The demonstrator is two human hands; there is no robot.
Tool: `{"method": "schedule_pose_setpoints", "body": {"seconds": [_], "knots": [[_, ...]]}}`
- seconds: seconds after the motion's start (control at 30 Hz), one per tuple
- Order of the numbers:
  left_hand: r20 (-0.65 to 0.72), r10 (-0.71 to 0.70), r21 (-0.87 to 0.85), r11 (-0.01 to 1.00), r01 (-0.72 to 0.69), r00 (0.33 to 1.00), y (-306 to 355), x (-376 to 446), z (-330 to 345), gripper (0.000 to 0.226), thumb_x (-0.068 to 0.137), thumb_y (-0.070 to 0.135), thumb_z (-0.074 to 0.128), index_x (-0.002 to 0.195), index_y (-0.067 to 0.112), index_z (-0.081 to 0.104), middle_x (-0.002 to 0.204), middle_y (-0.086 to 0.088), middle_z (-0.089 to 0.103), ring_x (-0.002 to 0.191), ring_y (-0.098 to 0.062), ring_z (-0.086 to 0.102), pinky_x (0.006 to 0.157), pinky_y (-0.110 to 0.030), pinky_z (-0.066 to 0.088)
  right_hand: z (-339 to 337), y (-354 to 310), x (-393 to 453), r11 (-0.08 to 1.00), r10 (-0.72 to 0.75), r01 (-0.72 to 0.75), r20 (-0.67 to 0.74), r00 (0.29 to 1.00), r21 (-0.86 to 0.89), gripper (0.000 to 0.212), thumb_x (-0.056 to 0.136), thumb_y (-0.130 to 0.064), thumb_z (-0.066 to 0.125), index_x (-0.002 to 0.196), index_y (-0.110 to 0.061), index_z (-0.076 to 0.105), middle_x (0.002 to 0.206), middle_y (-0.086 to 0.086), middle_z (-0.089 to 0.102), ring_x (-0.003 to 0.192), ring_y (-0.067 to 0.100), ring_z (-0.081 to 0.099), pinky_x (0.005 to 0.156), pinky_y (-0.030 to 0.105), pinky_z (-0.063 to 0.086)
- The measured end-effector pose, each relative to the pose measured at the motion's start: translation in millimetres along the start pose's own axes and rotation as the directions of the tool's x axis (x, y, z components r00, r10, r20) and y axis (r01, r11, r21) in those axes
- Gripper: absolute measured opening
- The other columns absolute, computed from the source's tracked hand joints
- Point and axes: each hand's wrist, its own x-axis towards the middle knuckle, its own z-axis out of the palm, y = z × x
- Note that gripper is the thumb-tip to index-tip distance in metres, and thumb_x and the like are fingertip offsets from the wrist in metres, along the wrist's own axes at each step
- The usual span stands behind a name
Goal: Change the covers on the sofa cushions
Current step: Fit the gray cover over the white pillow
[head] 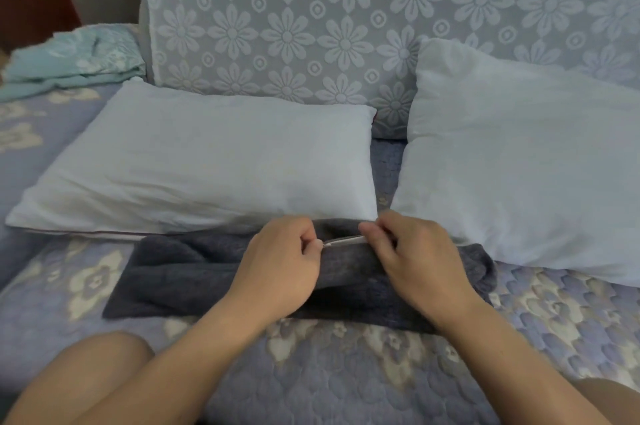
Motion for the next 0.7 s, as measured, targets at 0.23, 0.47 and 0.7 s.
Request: {"method": "schedule_pose_setpoints", "body": {"seconds": [0.23,0.47,0.7], "knots": [[-0.219,-0.204,0.175,0.954,0.244,0.954,-78.9,-18.7,-53.7,0.030,0.090,0.022,0.065,0.066,0.020,0.049,0.071,0.004,0.055,0.080,-0.028,0.056,0.069,-0.038,0.040,0.6,1.2,-2.9,0.999,-0.048,0.048,-0.122,0.991,-0.005,0.043,0.100,-0.047,0.050,0.071,-0.016,0.060,0.062,0.006,0.064,0.060,0.035,0.063,0.054,0.039,0.047],[-0.253,-0.481,0.336,0.770,0.543,0.839,-149.0,-46.8,-109.1,0.017,0.084,0.013,0.058,0.068,0.014,0.050,0.090,-0.016,0.067,0.092,-0.037,0.064,0.070,-0.037,0.045,-4.7,-4.3,-9.2,0.997,-0.078,0.079,-0.061,0.995,0.021,0.034,0.094,-0.043,0.055,0.072,-0.018,0.061,0.062,0.006,0.065,0.060,0.034,0.062,0.054,0.039,0.047],[-0.123,-0.043,0.508,0.856,0.100,0.991,-149.2,-82.8,-72.2,0.040,0.078,0.035,0.061,0.116,0.022,0.065,0.115,-0.005,0.061,0.107,-0.032,0.056,0.092,-0.045,0.049,-35.7,-0.5,-24.7,0.997,-0.076,0.083,0.375,0.924,-0.003,0.026,0.089,-0.052,0.062,0.072,-0.032,0.062,0.065,-0.013,0.064,0.065,0.005,0.060,0.062,0.028,0.047]]}}
